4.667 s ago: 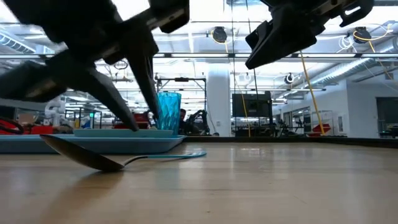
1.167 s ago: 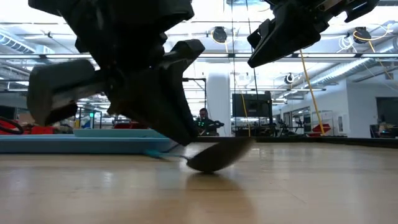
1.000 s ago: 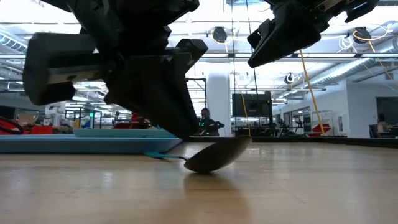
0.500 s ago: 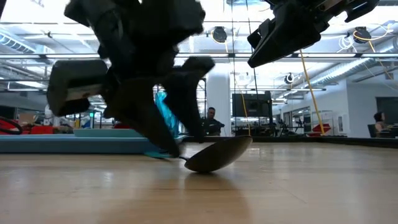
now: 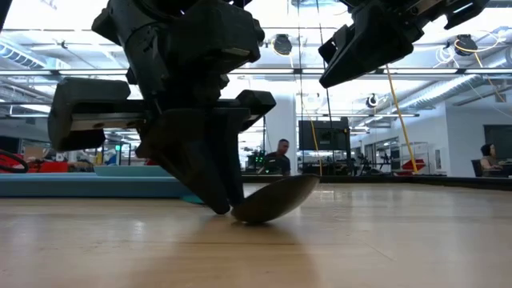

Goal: Pick and place plate/cup/fork/spoon on tray
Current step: Put the blue spoon on the blue tray to the bottom of the blue fork

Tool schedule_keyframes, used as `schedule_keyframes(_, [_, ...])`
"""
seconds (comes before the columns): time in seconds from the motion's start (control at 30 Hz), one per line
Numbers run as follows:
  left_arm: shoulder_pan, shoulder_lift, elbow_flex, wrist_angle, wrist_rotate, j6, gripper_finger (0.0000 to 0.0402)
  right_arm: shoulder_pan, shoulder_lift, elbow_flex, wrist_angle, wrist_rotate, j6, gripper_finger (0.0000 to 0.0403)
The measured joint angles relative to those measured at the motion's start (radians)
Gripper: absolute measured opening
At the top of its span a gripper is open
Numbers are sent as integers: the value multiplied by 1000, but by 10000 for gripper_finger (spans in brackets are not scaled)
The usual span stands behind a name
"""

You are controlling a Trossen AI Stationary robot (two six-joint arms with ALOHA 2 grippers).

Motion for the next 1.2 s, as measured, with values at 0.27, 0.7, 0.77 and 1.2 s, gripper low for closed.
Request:
schedule_keyframes(0.27, [0, 3, 0, 15, -10, -78, 10, 0, 0, 0, 2, 0, 0, 22])
schedule_keyframes(0.7, [-49, -47, 3, -1, -110, -271, 10, 0, 0, 0, -3, 0, 0, 22])
schedule_keyframes(0.77, [-58, -72, 4, -5, -123, -291, 19, 0, 0, 0, -3, 0, 0, 22])
schedule_keyframes(1.2, [-77, -319, 5, -379, -293, -440, 17, 0, 0, 0, -2, 0, 0, 22])
